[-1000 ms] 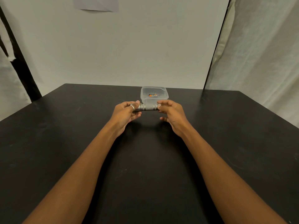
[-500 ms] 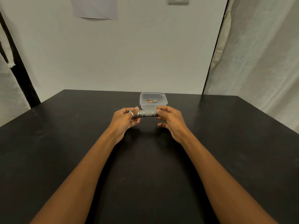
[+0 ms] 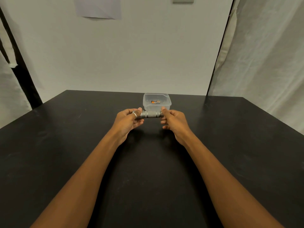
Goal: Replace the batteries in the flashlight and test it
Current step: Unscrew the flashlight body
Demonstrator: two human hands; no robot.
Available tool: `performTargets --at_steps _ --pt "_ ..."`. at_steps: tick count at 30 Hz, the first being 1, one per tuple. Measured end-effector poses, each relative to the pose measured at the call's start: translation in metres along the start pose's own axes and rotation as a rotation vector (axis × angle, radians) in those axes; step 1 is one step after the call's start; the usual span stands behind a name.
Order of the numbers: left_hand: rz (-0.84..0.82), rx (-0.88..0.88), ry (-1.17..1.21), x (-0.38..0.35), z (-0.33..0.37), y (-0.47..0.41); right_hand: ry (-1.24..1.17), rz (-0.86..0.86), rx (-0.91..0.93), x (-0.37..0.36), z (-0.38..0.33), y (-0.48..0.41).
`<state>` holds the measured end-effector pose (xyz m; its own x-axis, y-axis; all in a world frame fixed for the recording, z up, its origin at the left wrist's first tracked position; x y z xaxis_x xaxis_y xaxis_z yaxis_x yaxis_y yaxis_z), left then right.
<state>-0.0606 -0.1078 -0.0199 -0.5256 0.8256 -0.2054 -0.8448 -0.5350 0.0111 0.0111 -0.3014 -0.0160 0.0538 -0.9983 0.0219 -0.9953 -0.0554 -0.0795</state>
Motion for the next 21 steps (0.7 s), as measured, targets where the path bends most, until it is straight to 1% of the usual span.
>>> performTargets --at_steps 2,7,10,14,18,20,21 --pt "0.002 0.0 0.006 0.0 0.0 0.001 0.005 0.004 0.019 0.001 -0.001 0.0" --pt "0.016 0.015 0.034 0.001 0.001 0.0 -0.128 -0.056 0.058 0.002 -0.011 0.004" --pt "0.015 0.02 0.047 0.001 0.001 0.001 -0.208 -0.068 0.022 0.003 -0.01 0.005" --pt "0.026 0.035 0.08 0.003 0.0 0.001 -0.315 -0.022 -0.043 0.01 -0.006 0.0" --pt "0.035 0.043 0.088 0.004 0.0 0.001 -0.432 -0.026 -0.087 0.014 -0.003 -0.006" --pt "0.037 0.045 0.087 0.004 0.0 0.001 -0.385 -0.017 -0.077 0.017 -0.002 -0.008" --pt "0.037 0.046 0.088 0.004 0.0 0.001 -0.312 -0.007 -0.061 0.018 -0.001 -0.009"
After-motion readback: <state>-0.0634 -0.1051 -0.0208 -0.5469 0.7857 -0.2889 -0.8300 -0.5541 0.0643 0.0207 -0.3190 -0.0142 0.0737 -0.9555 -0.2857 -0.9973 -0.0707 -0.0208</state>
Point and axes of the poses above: each hand's wrist, its own y-axis away from the middle knuckle, its own x-axis out of the back of the hand, z = x × y, the point moved 9 cm from there along -y, towards the middle knuckle, and after that the axes turned 10 degrees about z, right-handed, at the moved point
